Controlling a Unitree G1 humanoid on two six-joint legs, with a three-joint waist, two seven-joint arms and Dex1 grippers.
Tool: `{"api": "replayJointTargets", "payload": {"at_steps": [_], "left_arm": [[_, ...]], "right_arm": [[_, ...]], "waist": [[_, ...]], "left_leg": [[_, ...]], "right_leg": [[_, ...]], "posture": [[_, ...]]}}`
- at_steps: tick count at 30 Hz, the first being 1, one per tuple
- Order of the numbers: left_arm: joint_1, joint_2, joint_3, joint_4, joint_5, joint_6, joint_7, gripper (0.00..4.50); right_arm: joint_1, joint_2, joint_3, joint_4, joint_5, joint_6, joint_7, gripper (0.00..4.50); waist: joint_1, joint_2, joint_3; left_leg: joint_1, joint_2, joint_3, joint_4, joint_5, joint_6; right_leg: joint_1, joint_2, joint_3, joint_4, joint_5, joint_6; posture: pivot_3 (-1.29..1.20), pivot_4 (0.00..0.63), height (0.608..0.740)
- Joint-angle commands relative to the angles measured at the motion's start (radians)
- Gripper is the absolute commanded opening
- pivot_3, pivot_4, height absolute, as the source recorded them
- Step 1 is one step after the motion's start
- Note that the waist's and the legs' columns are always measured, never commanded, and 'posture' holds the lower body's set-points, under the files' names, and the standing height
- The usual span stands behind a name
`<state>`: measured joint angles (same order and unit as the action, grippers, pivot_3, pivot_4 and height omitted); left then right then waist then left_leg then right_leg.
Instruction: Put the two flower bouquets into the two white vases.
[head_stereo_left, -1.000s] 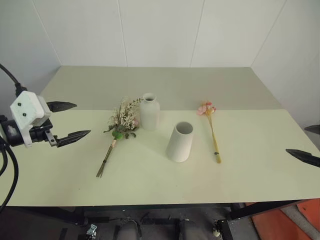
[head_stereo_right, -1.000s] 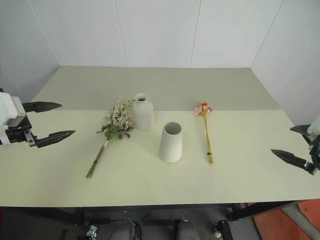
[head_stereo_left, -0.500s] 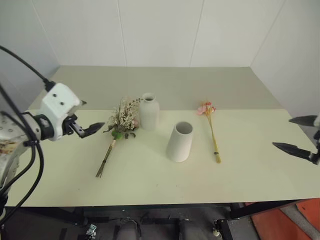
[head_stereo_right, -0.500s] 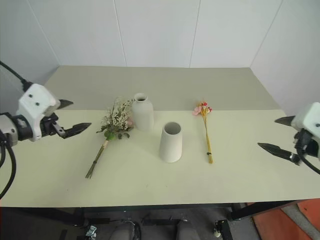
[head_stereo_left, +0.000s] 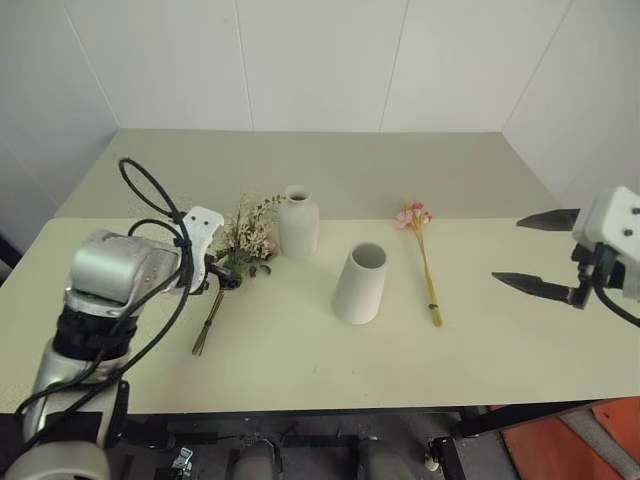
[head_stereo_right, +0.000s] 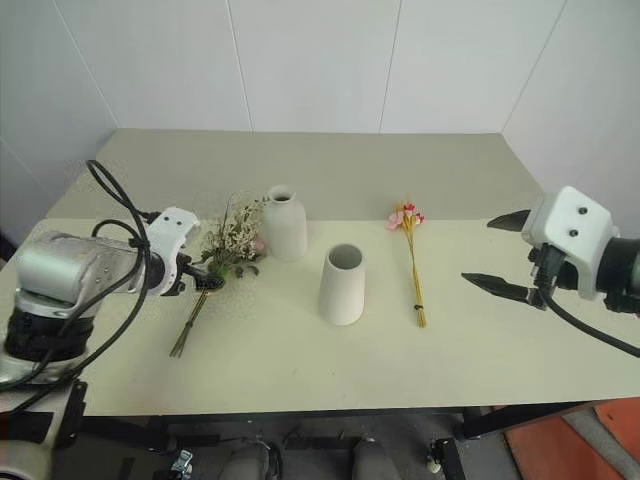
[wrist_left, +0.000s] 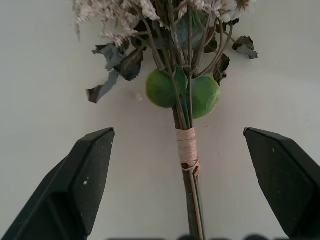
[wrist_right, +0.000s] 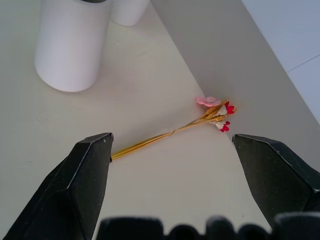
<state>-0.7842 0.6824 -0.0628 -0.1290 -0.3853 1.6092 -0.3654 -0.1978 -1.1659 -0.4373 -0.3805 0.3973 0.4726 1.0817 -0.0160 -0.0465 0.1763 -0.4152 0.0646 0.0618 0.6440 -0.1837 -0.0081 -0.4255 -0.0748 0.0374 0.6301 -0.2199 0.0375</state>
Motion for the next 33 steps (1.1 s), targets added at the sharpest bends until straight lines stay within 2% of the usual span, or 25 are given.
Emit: {"api": "replayJointTargets", "payload": {"at_steps": [1, 5, 6, 7, 15, 19, 23, 26, 29, 31, 33], "left_arm": [[-0.067, -0.027, -0.016, 0.084, 0.021, -0.026, 0.003, 4.5], [-0.104, -0.026, -0.081, 0.177, 0.022, -0.072, -0.035, 4.5], [-0.11, -0.025, -0.1, 0.201, 0.027, -0.088, -0.042, 4.12], [-0.12, -0.026, -0.124, 0.233, 0.039, -0.106, -0.046, 3.97], [-0.186, -0.056, -0.184, 0.434, 0.073, -0.185, -0.105, 1.33], [-0.217, -0.089, -0.153, 0.5, 0.102, -0.227, -0.089, 0.13], [-0.224, -0.153, 0.004, 0.531, 0.155, -0.352, 0.064, 0.13], [-0.225, -0.225, 0.283, 0.546, 0.127, -0.702, 0.271, 0.13], [-0.264, -0.267, 0.459, 0.567, 0.008, -0.902, 0.229, 0.13], [-0.264, -0.295, 0.51, 0.559, -0.033, -1.061, 0.171, 0.13], [-0.322, -0.329, 0.556, 0.641, -0.048, -1.277, 0.153, 0.13]], "right_arm": [[-0.014, 0.002, -0.007, -0.054, 0.016, 0.018, -0.03, 4.47], [0.026, 0.01, -0.032, -0.072, 0.007, 0.029, -0.044, 4.47], [0.038, 0.013, -0.04, -0.078, 0.006, 0.031, -0.046, 4.5], [0.053, 0.017, -0.049, -0.087, 0.003, 0.035, -0.05, 4.5], [0.106, 0.032, -0.093, -0.133, 0.007, 0.063, -0.082, 4.5], [0.122, 0.034, -0.118, -0.143, 0.01, 0.067, -0.077, 4.5], [0.139, 0.035, -0.173, -0.14, 0.025, 0.059, -0.052, 4.5], [0.154, 0.039, -0.227, -0.132, 0.043, 0.061, -0.029, 4.5], [0.177, 0.038, -0.238, -0.122, 0.026, 0.045, -0.019, 4.5], [0.18, 0.043, -0.236, -0.119, 0.023, 0.034, -0.023, 4.5], [0.169, 0.053, -0.227, -0.12, 0.023, 0.027, -0.04, 4.5]], "waist": [[0.003, 0.0, 0.0], [0.004, 0.0, 0.0], [0.004, 0.0, 0.0], [0.005, 0.0, 0.0], [0.004, 0.0, 0.0], [0.005, 0.0, 0.0], [0.01, 0.0, 0.0], [0.014, -0.001, 0.0], [0.01, -0.001, 0.001], [0.01, -0.001, 0.001], [0.013, -0.002, 0.001]], "left_leg": [[0.0, 0.0, 0.0, 0.0, 0.0, 0.0], [0.0, 0.0, 0.0, 0.001, 0.0, 0.0], [0.0, 0.0, 0.0, 0.001, 0.0, 0.0], [0.0, -0.001, 0.0, 0.001, 0.0, 0.0], [0.0, -0.001, -0.001, 0.001, 0.0, 0.0], [0.0, -0.002, -0.001, 0.001, 0.0, 0.0], [-0.001, -0.002, -0.001, 0.001, 0.0, 0.0], [-0.002, -0.002, -0.001, 0.001, 0.0, 0.0], [-0.002, -0.001, -0.001, 0.001, 0.0, 0.0], [-0.002, -0.002, -0.001, 0.001, 0.0, 0.0], [-0.001, -0.003, -0.001, 0.001, 0.0, 0.0]], "right_leg": [[0.0, 0.0, 0.0, 0.0, 0.0, 0.0], [0.001, -0.001, -0.001, 0.0, 0.0, 0.0], [0.001, -0.001, -0.001, 0.0, 0.0, 0.0], [0.001, -0.001, 0.0, 0.0, 0.0, 0.0], [0.001, -0.001, 0.0, 0.0, 0.0, 0.001], [0.001, -0.001, 0.0, 0.0, 0.0, 0.001], [0.001, -0.002, -0.001, 0.0, 0.001, 0.001], [0.001, -0.002, -0.001, -0.001, 0.002, 0.0], [0.001, -0.002, -0.001, -0.002, 0.006, -0.006], [0.001, -0.002, -0.001, -0.002, 0.006, -0.006], [0.002, -0.003, -0.001, -0.002, 0.007, -0.005]], "posture": [[0.0, 0.15, 0.74], [0.0, 0.15, 0.74], [0.0, 0.15, 0.74], [0.0, 0.15, 0.74], [0.0, 0.15, 0.74], [0.0, 0.15, 0.74], [0.0, 0.15, 0.74], [0.0, 0.15, 0.74], [0.0, 0.15, 0.74], [0.0, 0.15, 0.74], [0.0, 0.15, 0.74]]}}
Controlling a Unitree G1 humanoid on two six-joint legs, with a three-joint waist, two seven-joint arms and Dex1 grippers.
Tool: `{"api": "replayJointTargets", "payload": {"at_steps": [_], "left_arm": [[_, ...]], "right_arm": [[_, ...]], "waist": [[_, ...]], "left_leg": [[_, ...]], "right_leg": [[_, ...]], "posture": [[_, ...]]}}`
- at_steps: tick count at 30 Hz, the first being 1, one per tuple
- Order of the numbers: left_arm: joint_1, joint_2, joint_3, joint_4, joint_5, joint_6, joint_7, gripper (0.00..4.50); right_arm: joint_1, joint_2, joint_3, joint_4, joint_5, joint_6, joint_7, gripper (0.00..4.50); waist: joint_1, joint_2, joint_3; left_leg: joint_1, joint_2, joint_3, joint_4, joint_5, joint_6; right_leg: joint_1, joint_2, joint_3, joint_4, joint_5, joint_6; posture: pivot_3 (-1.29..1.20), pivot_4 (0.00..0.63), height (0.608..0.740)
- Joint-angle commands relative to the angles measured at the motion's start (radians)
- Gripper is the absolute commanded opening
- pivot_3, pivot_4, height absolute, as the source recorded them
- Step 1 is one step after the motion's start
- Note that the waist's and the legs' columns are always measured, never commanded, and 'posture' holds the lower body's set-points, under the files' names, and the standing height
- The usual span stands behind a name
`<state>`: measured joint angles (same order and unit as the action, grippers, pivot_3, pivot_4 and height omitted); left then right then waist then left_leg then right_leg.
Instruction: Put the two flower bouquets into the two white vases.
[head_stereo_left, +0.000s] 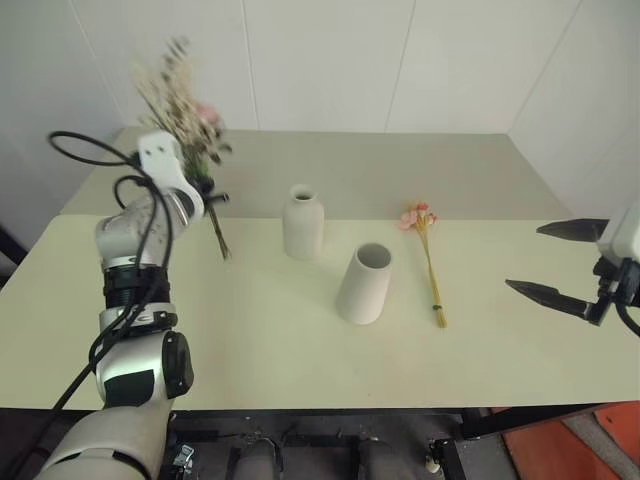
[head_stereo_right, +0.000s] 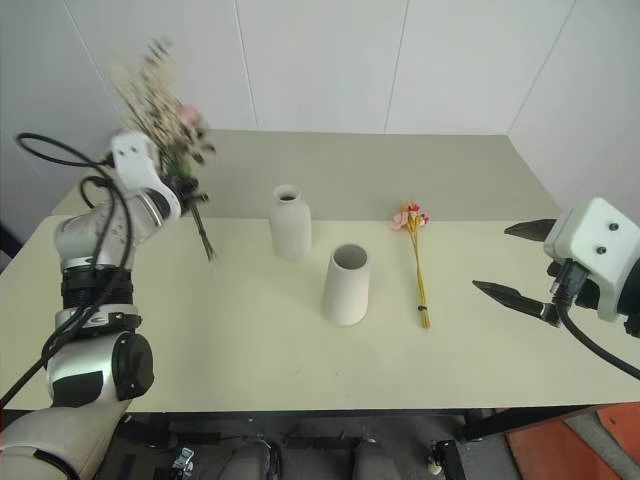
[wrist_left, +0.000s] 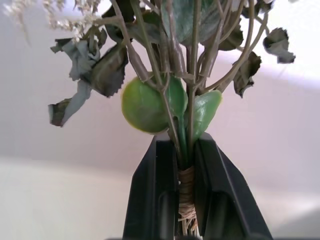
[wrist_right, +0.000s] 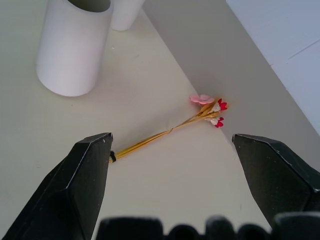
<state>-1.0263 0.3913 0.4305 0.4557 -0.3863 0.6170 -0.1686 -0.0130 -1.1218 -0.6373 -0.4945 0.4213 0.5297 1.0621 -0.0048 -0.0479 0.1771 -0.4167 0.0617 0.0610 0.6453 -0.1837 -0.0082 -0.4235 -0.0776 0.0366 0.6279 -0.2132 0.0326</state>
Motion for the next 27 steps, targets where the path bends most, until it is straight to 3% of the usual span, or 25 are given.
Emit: {"api": "replayJointTargets", "payload": {"at_steps": [1, 4, 9, 15, 27], "left_arm": [[-0.113, -0.059, 0.08, 0.105, -0.051, -0.404, -0.058, 0.13], [-0.191, -0.101, 0.1, 0.239, -0.085, -0.581, -0.149, 0.13], [-0.27, -0.164, 0.151, 0.366, -0.209, -0.605, -0.259, 0.13], [-0.259, -0.191, 0.005, 0.412, -0.11, -0.629, -0.402, 0.13], [-0.272, -0.143, -0.006, 0.479, -0.122, -0.615, -0.449, 0.13]], "right_arm": [[-0.019, 0.016, -0.024, -0.009, 0.0, -0.033, -0.028, 4.5], [0.001, 0.039, -0.025, -0.032, -0.014, -0.036, -0.045, 4.5], [0.07, 0.074, -0.059, -0.087, -0.035, -0.021, -0.067, 4.5], [0.137, 0.105, -0.126, -0.15, -0.041, 0.007, -0.084, 4.5], [0.165, 0.109, -0.146, -0.154, -0.046, 0.011, -0.101, 4.5]], "waist": [[0.008, 0.0, 0.0], [0.019, 0.0, 0.0], [0.02, 0.0, 0.0], [0.015, -0.001, 0.0], [0.001, -0.001, 0.0]], "left_leg": [[0.0, 0.0, 0.0, 0.001, 0.0, 0.0], [0.0, 0.0, 0.0, 0.001, 0.0, 0.0], [-0.004, -0.001, 0.0, 0.002, 0.0, 0.0], [-0.005, -0.002, -0.001, 0.003, 0.0, 0.0], [-0.005, -0.001, -0.001, 0.003, 0.0, 0.0]], "right_leg": [[0.001, 0.0, 0.0, 0.0, 0.0, 0.001], [0.002, 0.0, -0.001, -0.002, 0.0, 0.003], [0.001, -0.001, -0.001, -0.005, 0.001, 0.004], [-0.001, 0.0, -0.001, -0.005, -0.001, 0.009], [0.0, 0.0, -0.001, -0.004, -0.002, 0.012]], "posture": [[0.0, 0.15, 0.74], [0.0, 0.15, 0.74], [0.0, 0.15, 0.74], [0.0, 0.15, 0.74], [0.0, 0.15, 0.74]]}}
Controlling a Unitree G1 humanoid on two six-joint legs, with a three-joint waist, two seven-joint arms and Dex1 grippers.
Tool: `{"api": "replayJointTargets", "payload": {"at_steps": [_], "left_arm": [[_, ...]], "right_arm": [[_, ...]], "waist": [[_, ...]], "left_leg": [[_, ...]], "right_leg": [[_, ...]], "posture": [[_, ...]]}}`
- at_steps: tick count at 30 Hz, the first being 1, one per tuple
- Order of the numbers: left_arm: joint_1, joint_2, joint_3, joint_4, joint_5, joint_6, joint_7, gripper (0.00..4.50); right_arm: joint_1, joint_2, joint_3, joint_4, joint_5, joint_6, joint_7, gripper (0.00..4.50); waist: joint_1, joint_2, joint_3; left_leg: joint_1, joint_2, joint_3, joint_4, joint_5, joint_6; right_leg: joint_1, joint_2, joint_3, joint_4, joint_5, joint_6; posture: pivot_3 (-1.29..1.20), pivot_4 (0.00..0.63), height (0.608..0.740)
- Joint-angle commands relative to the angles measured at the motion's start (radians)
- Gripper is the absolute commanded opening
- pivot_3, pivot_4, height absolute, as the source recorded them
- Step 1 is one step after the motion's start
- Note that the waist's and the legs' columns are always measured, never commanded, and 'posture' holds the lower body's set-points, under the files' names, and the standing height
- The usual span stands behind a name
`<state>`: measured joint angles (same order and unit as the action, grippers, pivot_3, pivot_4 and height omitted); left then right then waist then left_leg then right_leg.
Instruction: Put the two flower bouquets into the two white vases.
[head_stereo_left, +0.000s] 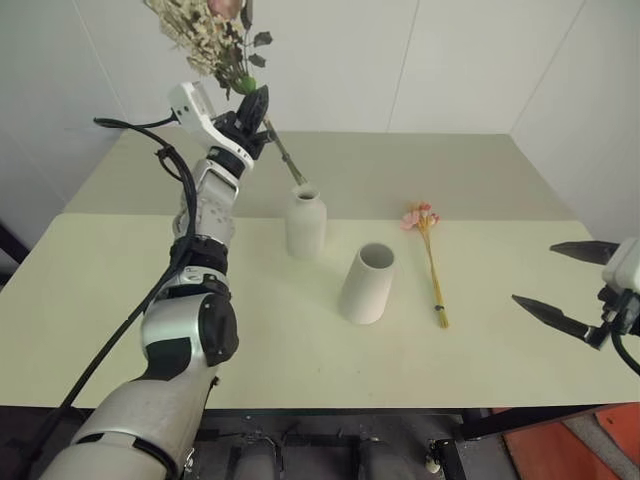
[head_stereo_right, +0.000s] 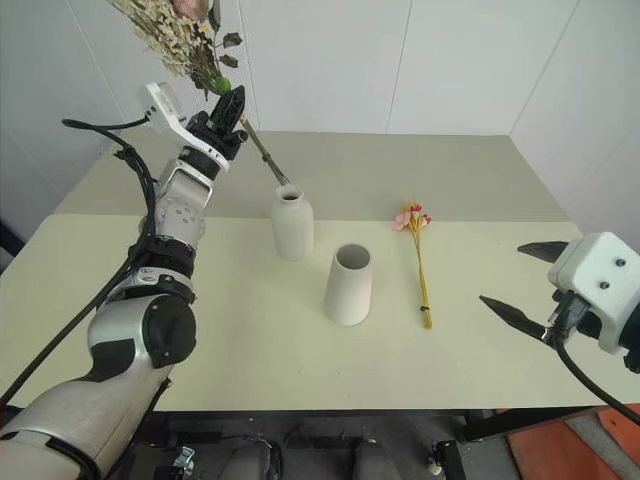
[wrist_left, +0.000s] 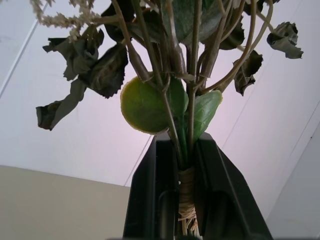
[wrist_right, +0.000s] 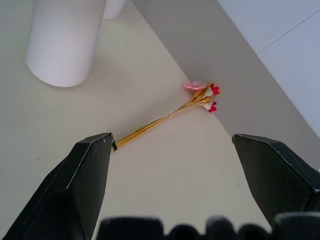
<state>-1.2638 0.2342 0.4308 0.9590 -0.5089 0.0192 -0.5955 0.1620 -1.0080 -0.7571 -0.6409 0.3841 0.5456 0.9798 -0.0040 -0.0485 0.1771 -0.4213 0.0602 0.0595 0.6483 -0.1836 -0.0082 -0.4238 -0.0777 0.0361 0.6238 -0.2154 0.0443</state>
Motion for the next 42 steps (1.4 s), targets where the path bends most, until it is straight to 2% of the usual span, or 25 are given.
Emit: {"api": "replayJointTargets", "payload": {"at_steps": [1, 11, 20, 29, 34, 38, 42], "left_arm": [[-0.031, 0.015, -0.003, -0.022, -0.005, -0.012, -0.025, 0.13], [-0.045, -0.022, 0.035, -0.034, -0.073, 0.005, -0.058, 0.13], [0.017, -0.027, -0.096, -0.039, 0.05, -0.045, -0.144, 0.13], [0.02, -0.037, -0.11, -0.008, 0.081, -0.092, -0.142, 0.13], [0.044, -0.04, -0.159, -0.011, 0.139, -0.159, -0.164, 0.13], [0.049, -0.06, -0.18, -0.013, 0.16, -0.146, -0.139, 0.13], [0.083, -0.051, -0.259, -0.047, 0.219, -0.145, -0.202, 1.46]], "right_arm": [[-0.011, -0.004, -0.025, -0.003, -0.01, -0.008, -0.021, 4.5], [-0.002, 0.0, -0.027, 0.011, -0.027, -0.019, -0.023, 4.5], [0.026, 0.023, -0.043, -0.009, -0.032, -0.013, -0.033, 4.5], [0.044, 0.028, -0.056, -0.015, -0.032, -0.013, -0.032, 4.5], [0.045, 0.027, -0.055, -0.016, -0.032, -0.01, -0.035, 4.5], [0.047, 0.024, -0.054, -0.007, -0.036, -0.015, -0.033, 4.5], [0.04, 0.017, -0.051, -0.003, -0.037, -0.012, -0.034, 4.5]], "waist": [[0.001, 0.0, 0.0], [0.002, 0.0, 0.0], [0.002, 0.0, 0.0], [0.003, 0.0, 0.0], [0.003, 0.0, 0.0], [0.005, 0.0, 0.0], [0.005, 0.0, 0.0]], "left_leg": [[0.0, 0.0, 0.0, 0.0, 0.0, 0.0], [0.0, 0.0, 0.0, 0.0, 0.0, 0.0], [0.0, 0.0, 0.0, 0.0, 0.0, 0.0], [0.0, 0.0, 0.0, 0.0, 0.0, 0.0], [0.0, 0.0, 0.0, 0.0, 0.0, 0.0], [0.0, 0.0, 0.0, 0.0, 0.0, 0.0], [0.0, 0.0, 0.0, 0.0, 0.0, 0.0]], "right_leg": [[0.0, 0.0, 0.0, 0.0, 0.0, 0.0], [0.0, 0.0, 0.0, 0.0, 0.0, 0.0], [0.0, 0.0, 0.0, 0.0, 0.0, 0.0], [0.0, 0.0, 0.0, 0.0, 0.0, 0.0], [0.0, 0.0, 0.0, 0.0, 0.0, 0.0], [0.0, 0.0, 0.0, 0.0, 0.0, 0.0], [0.0, 0.0, 0.0, 0.0, 0.0, 0.0]], "posture": [[0.0, 0.15, 0.74], [0.0, 0.15, 0.74], [0.0, 0.15, 0.74], [0.0, 0.15, 0.74], [0.0, 0.15, 0.74], [0.0, 0.15, 0.74], [0.0, 0.15, 0.74]]}}
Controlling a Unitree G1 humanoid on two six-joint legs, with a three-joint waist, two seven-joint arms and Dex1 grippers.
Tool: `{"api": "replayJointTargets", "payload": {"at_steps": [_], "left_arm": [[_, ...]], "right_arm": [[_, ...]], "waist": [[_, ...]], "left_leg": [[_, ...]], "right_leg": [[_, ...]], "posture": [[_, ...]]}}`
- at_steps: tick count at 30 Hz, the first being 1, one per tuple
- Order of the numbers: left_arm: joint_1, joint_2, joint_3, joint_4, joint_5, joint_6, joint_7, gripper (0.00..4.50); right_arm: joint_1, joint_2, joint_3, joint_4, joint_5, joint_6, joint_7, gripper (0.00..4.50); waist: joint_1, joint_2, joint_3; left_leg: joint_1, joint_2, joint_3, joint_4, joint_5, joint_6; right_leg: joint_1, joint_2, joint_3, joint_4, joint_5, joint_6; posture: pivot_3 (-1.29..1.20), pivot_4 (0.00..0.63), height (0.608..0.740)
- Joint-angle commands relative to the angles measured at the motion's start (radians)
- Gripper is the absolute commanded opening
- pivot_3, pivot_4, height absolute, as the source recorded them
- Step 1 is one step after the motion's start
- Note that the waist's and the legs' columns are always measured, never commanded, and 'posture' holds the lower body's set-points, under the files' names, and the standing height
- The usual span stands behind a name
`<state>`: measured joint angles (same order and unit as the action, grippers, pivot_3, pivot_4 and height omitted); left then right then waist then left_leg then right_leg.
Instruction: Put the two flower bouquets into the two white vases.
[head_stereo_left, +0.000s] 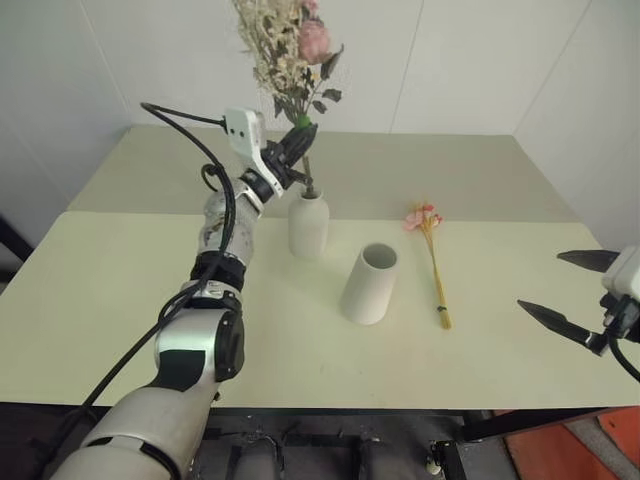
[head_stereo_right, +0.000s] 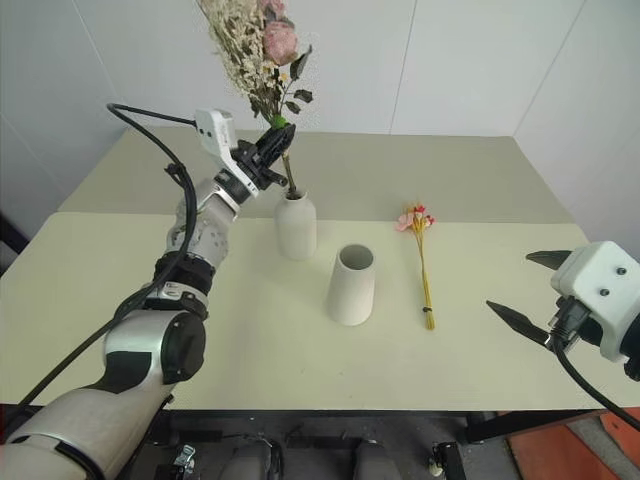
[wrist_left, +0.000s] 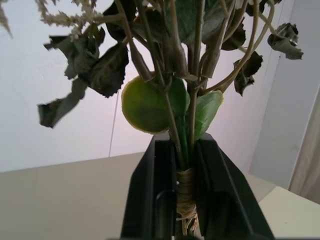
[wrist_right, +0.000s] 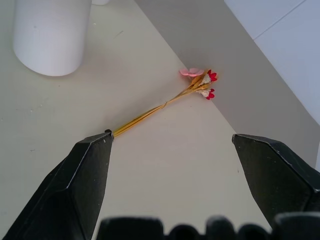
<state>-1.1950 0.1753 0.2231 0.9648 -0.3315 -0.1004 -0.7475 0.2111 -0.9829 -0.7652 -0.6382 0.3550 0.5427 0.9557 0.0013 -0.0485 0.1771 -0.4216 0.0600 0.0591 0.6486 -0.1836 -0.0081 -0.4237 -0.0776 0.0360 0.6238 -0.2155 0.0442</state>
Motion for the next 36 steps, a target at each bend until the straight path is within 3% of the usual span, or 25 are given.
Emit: {"api": "replayJointTargets", "payload": {"at_steps": [1, 9, 15, 19, 24, 28, 32, 36], "left_arm": [[0.026, 0.011, -0.065, -0.072, 0.05, -0.016, -0.059, 1.79], [0.125, 0.17, -0.162, -0.375, 0.119, 0.247, -0.066, 4.44], [0.26, 0.346, -0.165, -0.667, 0.13, 0.429, -0.077, 4.49], [0.363, 0.499, -0.116, -0.874, 0.064, 0.514, -0.167, 4.49], [0.522, 0.74, -0.087, -1.061, -0.031, 0.456, -0.45, 4.49], [0.596, 0.845, -0.107, -1.119, -0.035, 0.392, -0.568, 4.49], [0.6, 0.834, -0.094, -1.141, -0.059, 0.388, -0.553, 4.49], [0.619, 0.825, -0.086, -1.161, -0.068, 0.389, -0.536, 4.49]], "right_arm": [[-0.009, -0.009, -0.042, -0.005, -0.009, -0.009, -0.01, 4.5], [-0.005, -0.013, -0.016, -0.001, -0.021, -0.016, -0.003, 4.5], [-0.065, -0.044, 0.046, 0.047, -0.027, -0.032, -0.009, 4.5], [-0.143, -0.136, 0.151, 0.099, -0.045, 0.11, -0.055, 4.5], [-0.478, -0.177, 0.455, 0.251, -0.003, 0.295, -0.101, 4.5], [-0.865, -0.059, 0.781, 0.504, -0.077, 0.486, -0.132, 4.5], [-1.098, 0.097, 0.936, 0.814, -0.17, 0.471, -0.163, 4.5], [-1.235, 0.207, 1.028, 1.112, -0.247, 0.386, -0.15, 4.5]], "waist": [[0.0, 0.0, 0.0], [-0.016, 0.0, 0.0], [-0.019, 0.001, -0.001], [-0.024, 0.001, -0.001], [-0.031, 0.002, -0.001], [-0.039, 0.002, -0.001], [-0.038, 0.002, -0.001], [-0.035, 0.002, -0.001]], "left_leg": [[0.0, 0.0, 0.0, 0.0, 0.0, 0.0], [0.0, 0.0, 0.0, 0.0, 0.0, 0.0], [0.002, 0.001, 0.0, 0.0, 0.0, 0.0], [0.002, 0.002, 0.001, 0.0, 0.0, 0.0], [0.003, 0.003, 0.002, -0.001, 0.0, 0.0], [0.005, 0.003, 0.003, -0.001, 0.0, 0.0], [0.003, 0.004, 0.003, -0.001, 0.0, 0.0], [-0.009, 0.004, 0.003, -0.001, 0.0, 0.001]], "right_leg": [[0.0, 0.0, 0.0, 0.0, 0.0, 0.0], [0.0, 0.0, 0.0, 0.001, 0.0, 0.0], [0.001, 0.0, 0.001, 0.002, 0.0, 0.0], [-0.001, 0.001, 0.002, 0.003, 0.0, -0.001], [-0.001, 0.001, 0.002, 0.003, 0.002, -0.007], [0.0, 0.001, 0.002, 0.002, -0.002, -0.013], [-0.002, 0.002, 0.002, 0.003, -0.001, -0.014], [-0.014, 0.002, 0.002, 0.005, 0.004, -0.012]], "posture": [[0.0, 0.15, 0.74], [0.0, 0.15, 0.74], [0.0, 0.15, 0.74], [0.0, 0.15, 0.74], [0.0, 0.15, 0.74], [0.0, 0.15, 0.74], [0.0, 0.15, 0.74], [0.0, 0.15, 0.74]]}}
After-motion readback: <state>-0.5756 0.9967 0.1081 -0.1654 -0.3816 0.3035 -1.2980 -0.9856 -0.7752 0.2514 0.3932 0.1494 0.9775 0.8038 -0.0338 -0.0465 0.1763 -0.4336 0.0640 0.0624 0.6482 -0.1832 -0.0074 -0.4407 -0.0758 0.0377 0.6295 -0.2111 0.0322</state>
